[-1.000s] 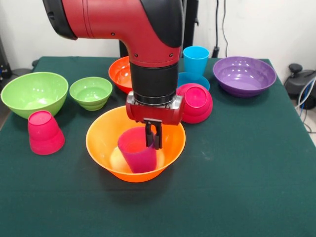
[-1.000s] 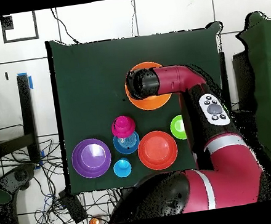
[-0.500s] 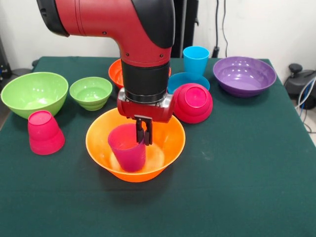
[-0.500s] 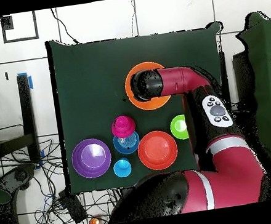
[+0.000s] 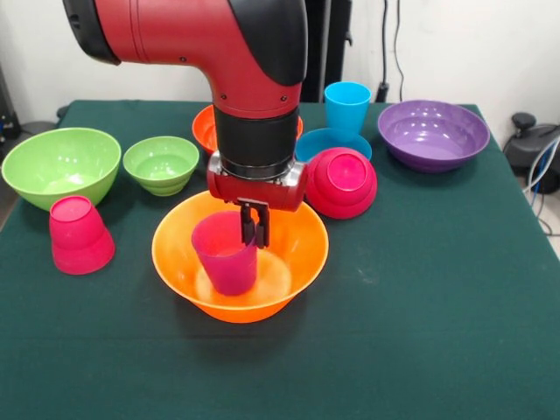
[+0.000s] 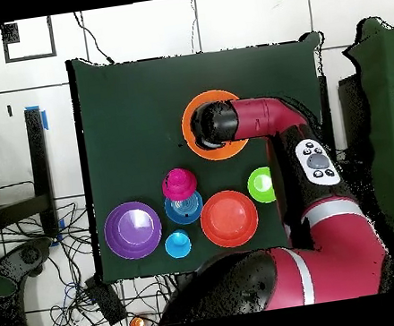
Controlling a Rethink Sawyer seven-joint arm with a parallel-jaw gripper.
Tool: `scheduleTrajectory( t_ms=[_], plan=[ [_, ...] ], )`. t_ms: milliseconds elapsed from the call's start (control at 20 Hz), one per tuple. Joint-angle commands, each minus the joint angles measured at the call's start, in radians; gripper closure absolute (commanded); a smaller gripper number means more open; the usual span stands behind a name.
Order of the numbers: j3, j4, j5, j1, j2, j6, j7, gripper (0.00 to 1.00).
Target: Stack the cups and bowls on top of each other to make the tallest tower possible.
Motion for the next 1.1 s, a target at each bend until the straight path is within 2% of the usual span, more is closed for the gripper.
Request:
scheduleTrajectory(
  t_ms=[50,100,400,450,600,750,900,950,1100],
  plan=[
    [0.134,0.084,0.035,-0.052,0.011,0.020,-0.096,1.00],
    [0.145,0.090,0.035,-0.058,0.009,0.018,-0.096,0.00],
    [0.160,0.080,0.032,-0.056,0.020,0.022,-0.095,0.00],
    [0.159,0.077,0.024,-0.055,0.021,0.005,-0.080,1.00],
    [0.177,0.091,0.014,-0.068,0.023,-0.083,-0.065,1.00],
    [0.183,0.088,0.006,-0.065,0.024,-0.103,-0.056,1.00],
    [0.170,0.074,-0.004,-0.053,0.027,-0.096,-0.054,1.00],
    [0.163,0.095,-0.005,-0.054,0.011,-0.104,-0.040,1.00],
    [0.157,0.125,0.016,-0.056,-0.036,-0.051,-0.036,1.00]
  ],
)
